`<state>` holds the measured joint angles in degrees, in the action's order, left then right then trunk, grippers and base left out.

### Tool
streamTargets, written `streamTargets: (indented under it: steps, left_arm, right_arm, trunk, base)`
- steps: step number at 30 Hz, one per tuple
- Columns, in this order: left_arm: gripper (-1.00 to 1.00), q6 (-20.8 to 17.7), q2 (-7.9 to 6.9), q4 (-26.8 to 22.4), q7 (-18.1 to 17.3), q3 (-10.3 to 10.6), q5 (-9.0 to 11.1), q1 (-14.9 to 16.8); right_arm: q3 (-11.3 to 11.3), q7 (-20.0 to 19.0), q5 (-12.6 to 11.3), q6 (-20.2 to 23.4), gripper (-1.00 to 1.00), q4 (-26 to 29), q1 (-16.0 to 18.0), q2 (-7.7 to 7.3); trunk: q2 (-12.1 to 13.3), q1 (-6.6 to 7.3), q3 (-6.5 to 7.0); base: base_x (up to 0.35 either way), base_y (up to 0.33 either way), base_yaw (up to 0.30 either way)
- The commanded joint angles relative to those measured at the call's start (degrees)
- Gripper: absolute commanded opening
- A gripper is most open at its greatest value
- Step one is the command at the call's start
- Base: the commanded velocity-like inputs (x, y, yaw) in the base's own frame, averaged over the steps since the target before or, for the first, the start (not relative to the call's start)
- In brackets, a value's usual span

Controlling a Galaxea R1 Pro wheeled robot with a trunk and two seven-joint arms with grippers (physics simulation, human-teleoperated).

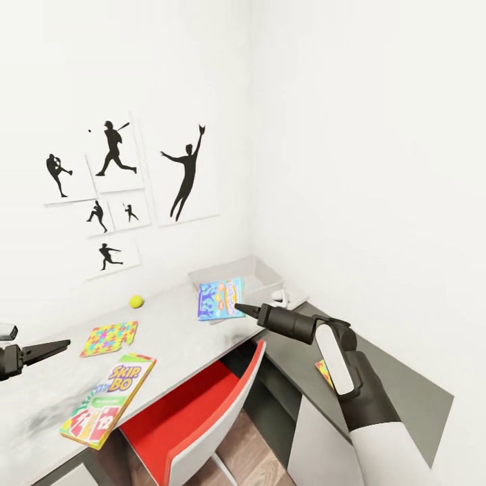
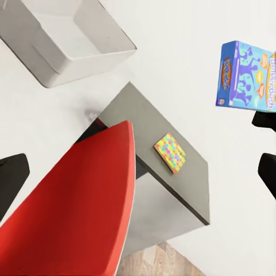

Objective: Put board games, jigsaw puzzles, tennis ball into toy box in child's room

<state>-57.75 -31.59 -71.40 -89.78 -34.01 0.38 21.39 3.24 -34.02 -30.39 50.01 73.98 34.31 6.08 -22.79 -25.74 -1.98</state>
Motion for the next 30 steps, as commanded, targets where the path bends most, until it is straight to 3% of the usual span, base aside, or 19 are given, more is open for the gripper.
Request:
streamTargets:
  steps: [1,13,24,30]
  left_arm:
    - [1.00,-0.6,0.00,-0.1,-0.2,0.0,0.0,0.1]
    - [1.00,-0.6,0.03,-0.3,-0.2,0.0,0.0,0.1]
    - [1.00,-0.6,0.41,-0.3,-0.2,0.0,0.0,0.1]
    - [1.00,-0.6,0.47,-0.3,-0.2,0.0,0.0,0.1]
  right_arm:
    - [-0.1,-0.1,0.0,0.3,-1.00,0.0,0.1,0.02]
    - [-0.1,0.0,0.0,0.4,-1.00,0.0,0.1,0.04]
    - [0.0,0.1,0.0,0.0,-1.00,0.1,0.1,0.07]
    - [0.0,0.2,0.0,-0.1,-1.00,0.1,0.1,0.07]
  trunk:
    - [-0.1,-0.04,-0.14]
    - [-0.1,-0.04,-0.14]
    - [-0.1,-0.04,-0.14]
    - [-0.1,-0.04,-0.14]
  base:
    - [0.058,-0.065,0.001]
    - [0.026,-0.015,0.000]
    - [0.155,-0.103,0.003]
    - [0.197,-0.153,0.191]
